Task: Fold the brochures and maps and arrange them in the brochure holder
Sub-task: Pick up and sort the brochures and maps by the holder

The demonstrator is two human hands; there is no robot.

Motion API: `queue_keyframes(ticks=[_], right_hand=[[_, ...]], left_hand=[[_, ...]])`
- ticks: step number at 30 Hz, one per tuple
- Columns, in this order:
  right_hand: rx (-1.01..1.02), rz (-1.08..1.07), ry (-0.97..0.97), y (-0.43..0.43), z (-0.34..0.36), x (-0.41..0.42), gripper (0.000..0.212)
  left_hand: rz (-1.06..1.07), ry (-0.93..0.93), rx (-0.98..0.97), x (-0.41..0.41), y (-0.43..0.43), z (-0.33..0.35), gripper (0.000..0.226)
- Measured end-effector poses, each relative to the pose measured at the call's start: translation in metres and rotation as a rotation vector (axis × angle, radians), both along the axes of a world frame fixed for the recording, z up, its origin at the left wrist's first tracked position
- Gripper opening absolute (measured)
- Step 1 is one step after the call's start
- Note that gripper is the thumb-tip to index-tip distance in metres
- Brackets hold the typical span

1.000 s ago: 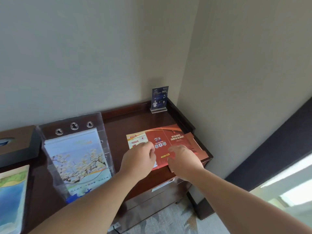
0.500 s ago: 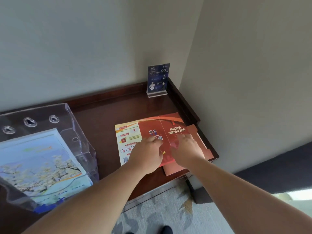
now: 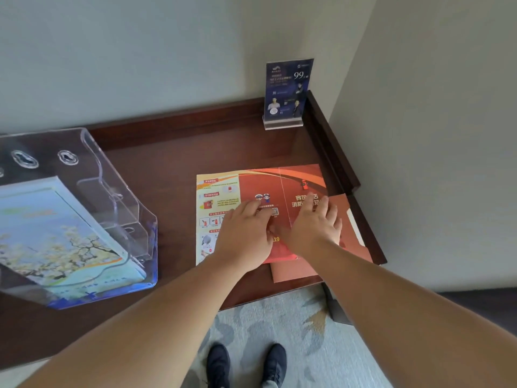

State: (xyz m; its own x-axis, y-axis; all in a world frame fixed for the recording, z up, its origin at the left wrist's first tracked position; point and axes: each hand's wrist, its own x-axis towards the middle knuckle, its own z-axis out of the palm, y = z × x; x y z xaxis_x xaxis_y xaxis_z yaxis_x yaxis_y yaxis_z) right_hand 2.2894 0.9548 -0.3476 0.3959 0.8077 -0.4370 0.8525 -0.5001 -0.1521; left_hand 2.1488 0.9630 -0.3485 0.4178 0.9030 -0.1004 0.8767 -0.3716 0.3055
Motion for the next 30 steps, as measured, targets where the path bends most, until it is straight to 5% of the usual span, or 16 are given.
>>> queue_keyframes(ticks=[15,23,27,30], right_hand=[[0.111,-0.021,0.114,-0.011,0.001,-0.009,0.100],[0.203,-0.006,0.294,-0.007,0.019,-0.021,0.053],[0.288,0.092,0.373,-0.005,0.034,-0.037,0.057],[0.303,0.146,0.475,-0.007,0.046,-0.046,0.058]], left_hand=[[-0.006,0.056,-0.073,0.008,0.012,-0.006,0.053],[0.160,-0.214,-0.083,0.015,0.015,0.015,0.040],[0.383,-0.431,-0.216,0.018,0.028,0.040,0.040],[0.515,-0.527,-0.305,0.010,0.038,0.048,0.018]])
